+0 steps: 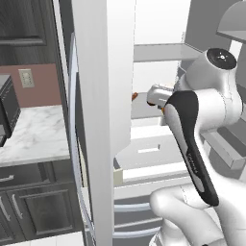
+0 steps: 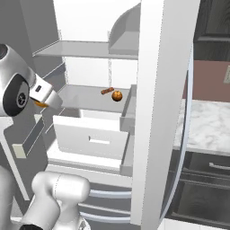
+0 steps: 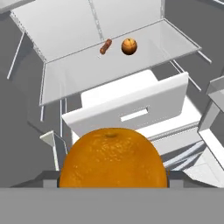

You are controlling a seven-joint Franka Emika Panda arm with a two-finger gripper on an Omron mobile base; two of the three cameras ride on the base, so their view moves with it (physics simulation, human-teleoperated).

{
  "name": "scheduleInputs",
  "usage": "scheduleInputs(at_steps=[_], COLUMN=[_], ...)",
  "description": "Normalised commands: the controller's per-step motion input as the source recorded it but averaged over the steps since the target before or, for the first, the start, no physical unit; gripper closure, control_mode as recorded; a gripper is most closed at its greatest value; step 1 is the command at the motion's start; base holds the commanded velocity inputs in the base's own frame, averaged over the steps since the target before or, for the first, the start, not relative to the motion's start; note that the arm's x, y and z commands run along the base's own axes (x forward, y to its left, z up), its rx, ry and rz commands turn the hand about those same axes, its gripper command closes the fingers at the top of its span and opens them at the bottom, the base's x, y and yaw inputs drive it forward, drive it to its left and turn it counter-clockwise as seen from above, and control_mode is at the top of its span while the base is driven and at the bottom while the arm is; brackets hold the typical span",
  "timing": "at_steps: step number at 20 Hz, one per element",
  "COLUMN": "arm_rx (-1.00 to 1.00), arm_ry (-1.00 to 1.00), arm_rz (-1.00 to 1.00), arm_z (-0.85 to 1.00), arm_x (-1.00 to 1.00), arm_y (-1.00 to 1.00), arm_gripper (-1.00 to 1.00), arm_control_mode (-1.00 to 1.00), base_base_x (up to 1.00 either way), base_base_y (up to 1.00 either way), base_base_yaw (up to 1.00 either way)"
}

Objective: Pick the two oranges from the fridge and place them on the plate next to the blender to make a fruit smoothie.

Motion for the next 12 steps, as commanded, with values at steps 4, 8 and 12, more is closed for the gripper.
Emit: scheduleInputs(at_steps=[4,8,12], arm_rx=[-0.02,0.0,0.0], arm_ry=[-0.13,-0.08,0.0], arm_rz=[0.0,0.0,0.0], arm_z=[-0.16,-0.03,0.0], arm_x=[-0.1,-0.06,0.0], arm_y=[-0.31,-0.22,0.0], arm_gripper=[1.0,1.0,1.0], arm_control_mode=[-1.0,-1.0,-1.0], base_base_x=[0.0,0.0,0.0], base_base_y=[0.0,0.0,0.0], base_base_yaw=[0.0,0.0,0.0])
